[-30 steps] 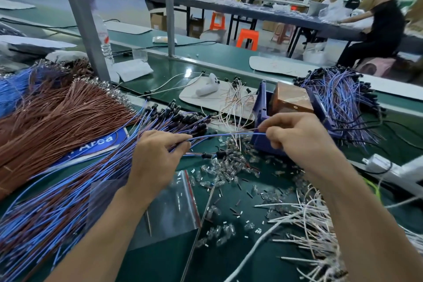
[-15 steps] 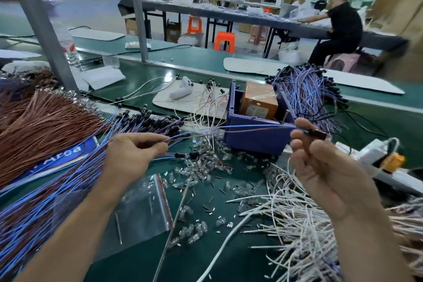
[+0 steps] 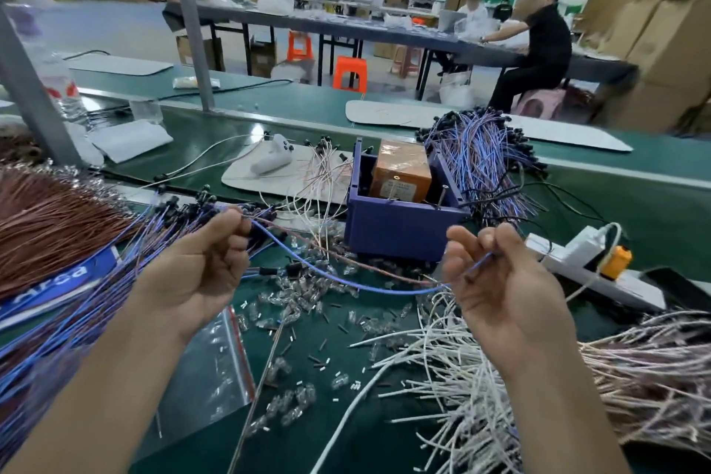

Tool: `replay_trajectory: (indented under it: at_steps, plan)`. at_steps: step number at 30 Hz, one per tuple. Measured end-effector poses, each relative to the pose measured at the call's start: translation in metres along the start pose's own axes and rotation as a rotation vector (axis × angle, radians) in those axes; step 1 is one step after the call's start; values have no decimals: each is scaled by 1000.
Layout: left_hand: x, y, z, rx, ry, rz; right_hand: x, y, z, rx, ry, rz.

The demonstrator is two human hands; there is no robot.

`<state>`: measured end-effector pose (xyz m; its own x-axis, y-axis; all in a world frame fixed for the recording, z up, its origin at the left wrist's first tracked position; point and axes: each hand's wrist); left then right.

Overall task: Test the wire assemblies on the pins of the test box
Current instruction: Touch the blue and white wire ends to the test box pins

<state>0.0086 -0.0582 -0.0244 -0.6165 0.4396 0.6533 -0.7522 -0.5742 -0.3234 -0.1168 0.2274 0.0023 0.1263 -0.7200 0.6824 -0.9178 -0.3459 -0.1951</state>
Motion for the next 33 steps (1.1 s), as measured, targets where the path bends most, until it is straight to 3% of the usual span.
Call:
replay_trajectory:
  at_steps: [3, 7, 10, 13, 16, 20, 25, 33]
  plan:
    - [19, -2, -9, 114, 259, -92, 1, 2, 2, -64, -150, 9]
    - [43, 1, -22, 321, 840, -155, 3, 10, 12, -56, -442, -6]
    - [63, 0, -36, 329, 982, -273, 10, 14, 28, -58, -666, -59]
    - [75, 0, -53, 164, 908, -401, 13, 15, 43, -49, -794, -122]
    - [75, 3, -68, 135, 775, -316, 11, 17, 51, -2, -757, -158]
    - [70, 8, -81, 190, 765, -245, 9, 19, 56, -4, -735, -225]
    - [65, 8, -85, 167, 705, -286, 5, 23, 57, -16, -741, -133]
    - [54, 11, -82, 7, 446, -170, 2, 19, 61, 21, -733, -30]
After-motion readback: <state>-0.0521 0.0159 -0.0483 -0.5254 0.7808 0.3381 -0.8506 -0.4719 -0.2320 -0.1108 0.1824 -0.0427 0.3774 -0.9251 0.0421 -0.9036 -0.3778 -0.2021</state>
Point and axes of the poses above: each hand's wrist, its own y-axis towards the middle knuckle, its own x-axis out of the palm, z = x × y, and after that the axes turned 8 degrees about z, right-handed
